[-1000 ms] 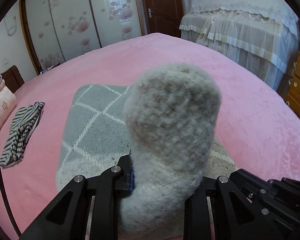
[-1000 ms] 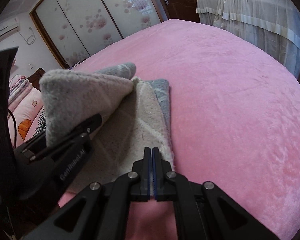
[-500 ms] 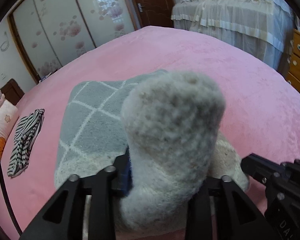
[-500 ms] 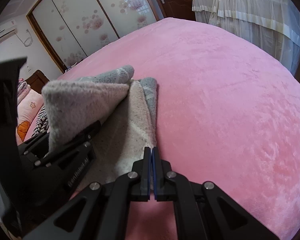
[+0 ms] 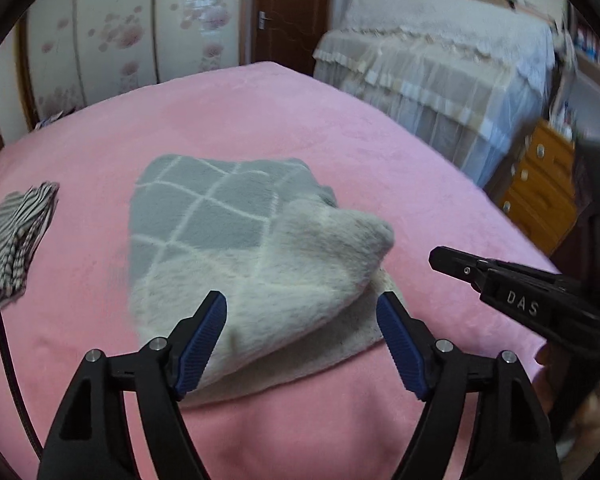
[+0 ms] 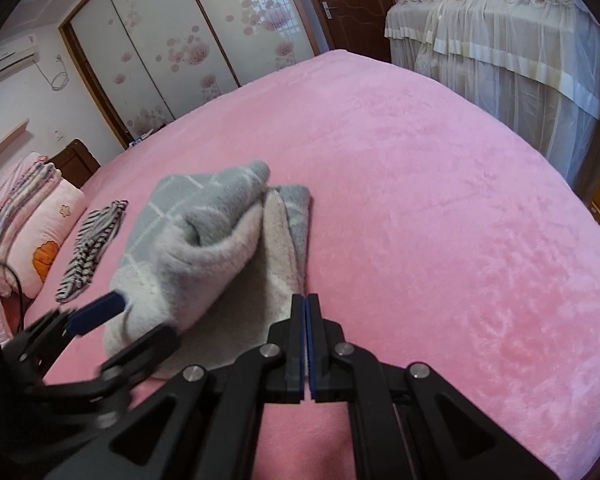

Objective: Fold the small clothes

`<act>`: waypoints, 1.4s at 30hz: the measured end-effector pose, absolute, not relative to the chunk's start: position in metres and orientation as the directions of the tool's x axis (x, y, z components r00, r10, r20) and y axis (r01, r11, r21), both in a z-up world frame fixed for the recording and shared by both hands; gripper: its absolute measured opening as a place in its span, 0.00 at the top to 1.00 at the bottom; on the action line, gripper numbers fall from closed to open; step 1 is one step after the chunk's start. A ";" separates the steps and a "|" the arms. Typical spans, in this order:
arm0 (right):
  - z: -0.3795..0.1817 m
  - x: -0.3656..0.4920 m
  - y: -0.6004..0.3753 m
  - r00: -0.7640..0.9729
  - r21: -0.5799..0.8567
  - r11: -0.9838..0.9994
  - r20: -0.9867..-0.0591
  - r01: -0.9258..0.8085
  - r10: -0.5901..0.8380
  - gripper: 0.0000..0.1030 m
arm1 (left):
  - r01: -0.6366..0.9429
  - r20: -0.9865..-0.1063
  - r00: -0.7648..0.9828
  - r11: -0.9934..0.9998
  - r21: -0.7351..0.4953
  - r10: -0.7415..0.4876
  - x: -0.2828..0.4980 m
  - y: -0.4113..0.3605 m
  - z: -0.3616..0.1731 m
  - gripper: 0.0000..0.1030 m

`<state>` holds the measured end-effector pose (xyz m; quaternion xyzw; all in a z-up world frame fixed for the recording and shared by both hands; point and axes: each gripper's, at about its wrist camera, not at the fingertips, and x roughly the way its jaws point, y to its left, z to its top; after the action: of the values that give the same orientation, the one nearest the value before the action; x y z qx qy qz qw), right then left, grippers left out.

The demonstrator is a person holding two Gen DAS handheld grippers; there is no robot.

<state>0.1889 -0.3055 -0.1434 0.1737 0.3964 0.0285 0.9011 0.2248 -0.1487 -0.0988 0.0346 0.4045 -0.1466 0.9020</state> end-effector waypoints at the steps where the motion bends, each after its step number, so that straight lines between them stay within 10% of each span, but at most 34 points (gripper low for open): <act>1: -0.140 0.191 -0.306 0.684 0.346 0.935 -0.701 0.076 0.204 0.98 | 0.267 -0.731 0.641 0.961 -0.074 -0.234 0.223 -0.137 -0.093 0.23; 7: -0.115 0.223 -0.300 0.655 0.447 0.894 -0.673 -0.010 0.344 0.49 | 0.035 -0.718 0.690 0.995 -0.091 -0.090 0.243 -0.064 -0.089 0.21; 10: -0.116 0.247 -0.290 0.609 0.448 0.893 -0.699 -0.034 0.374 0.42 | -0.023 -0.746 0.665 0.998 -0.058 -0.028 0.261 -0.046 -0.106 0.21; 17: -0.155 0.298 -0.279 0.433 0.513 0.858 -0.773 -0.003 0.464 0.42 | -0.006 -0.792 0.611 1.000 -0.016 -0.009 0.285 -0.042 -0.137 0.21; 19: -0.162 0.298 -0.279 0.417 0.509 0.861 -0.781 -0.005 0.465 0.66 | -0.002 -0.793 0.610 1.000 -0.018 -0.013 0.288 -0.042 -0.139 0.21; 26: -0.165 0.249 -0.284 0.474 0.359 0.933 -0.822 0.004 0.314 0.94 | 0.026 -0.801 0.597 0.999 -0.036 -0.044 0.286 -0.042 -0.149 0.17; 42: -0.206 0.231 -0.255 0.503 0.259 0.964 -0.842 0.059 0.196 0.95 | 0.003 -0.833 0.544 0.993 -0.115 -0.098 0.279 -0.025 -0.195 0.05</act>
<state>0.2309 -0.2554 -0.2063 0.1281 0.4971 0.0399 0.8573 0.2790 -0.0252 -0.1947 -0.0499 0.4766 -0.0287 0.8772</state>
